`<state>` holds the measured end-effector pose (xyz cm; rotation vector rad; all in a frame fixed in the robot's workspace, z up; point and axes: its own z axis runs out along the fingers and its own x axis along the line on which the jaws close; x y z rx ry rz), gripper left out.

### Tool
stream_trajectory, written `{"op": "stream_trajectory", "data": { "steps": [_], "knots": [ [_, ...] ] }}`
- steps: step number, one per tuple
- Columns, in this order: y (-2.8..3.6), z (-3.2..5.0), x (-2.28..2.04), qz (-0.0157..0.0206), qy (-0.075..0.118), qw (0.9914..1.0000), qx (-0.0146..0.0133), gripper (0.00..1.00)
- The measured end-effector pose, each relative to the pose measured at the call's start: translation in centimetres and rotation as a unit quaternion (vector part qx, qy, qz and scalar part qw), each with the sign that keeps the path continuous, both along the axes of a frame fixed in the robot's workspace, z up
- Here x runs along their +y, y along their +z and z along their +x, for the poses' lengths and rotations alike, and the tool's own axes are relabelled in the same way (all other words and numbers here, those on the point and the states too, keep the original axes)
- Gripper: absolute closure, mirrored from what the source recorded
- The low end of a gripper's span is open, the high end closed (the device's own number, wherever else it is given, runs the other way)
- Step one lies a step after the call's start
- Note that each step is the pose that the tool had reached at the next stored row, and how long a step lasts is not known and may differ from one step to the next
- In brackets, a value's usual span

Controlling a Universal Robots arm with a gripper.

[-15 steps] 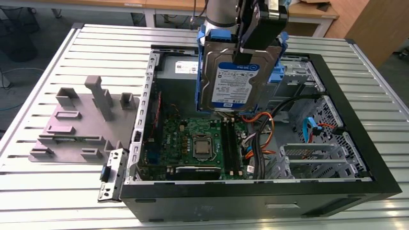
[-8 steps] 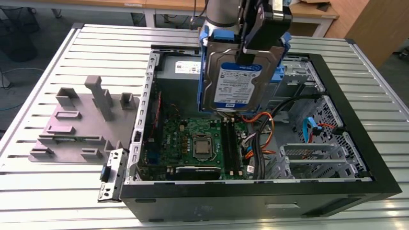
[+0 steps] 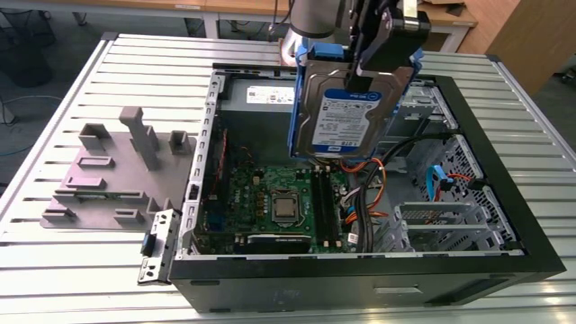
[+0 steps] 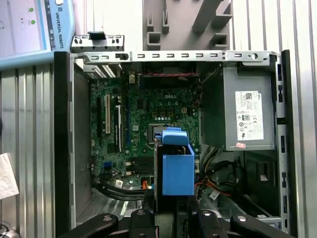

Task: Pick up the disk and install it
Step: 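Pick up the disk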

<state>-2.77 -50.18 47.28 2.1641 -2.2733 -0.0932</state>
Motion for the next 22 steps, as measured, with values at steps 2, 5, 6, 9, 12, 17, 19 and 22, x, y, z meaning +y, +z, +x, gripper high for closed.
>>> {"op": "stream_trajectory", "data": {
  "steps": [2,5,6,9,12,17,19,22],
  "knots": [
    [-0.01,0.45,0.00,0.0000,0.000,1.00000,0.0000,0.65],
    [-0.03,1.14,0.01,0.0000,0.000,1.00000,0.0000,0.65],
    [-0.05,1.38,0.01,0.0000,0.000,1.00000,0.0000,0.65],
    [-0.08,2.20,0.01,0.0000,0.000,1.00000,0.0001,0.65],
    [-0.11,2.96,0.03,0.0000,0.000,1.00000,0.0001,0.65],
    [-0.13,3.93,0.05,-0.0001,0.000,1.00000,0.0001,0.65],
    [-0.15,4.26,0.05,-0.0001,0.000,1.00000,0.0001,0.65],
    [-0.16,4.46,0.05,0.0000,0.000,1.00000,0.0001,0.65]
  ]
}}
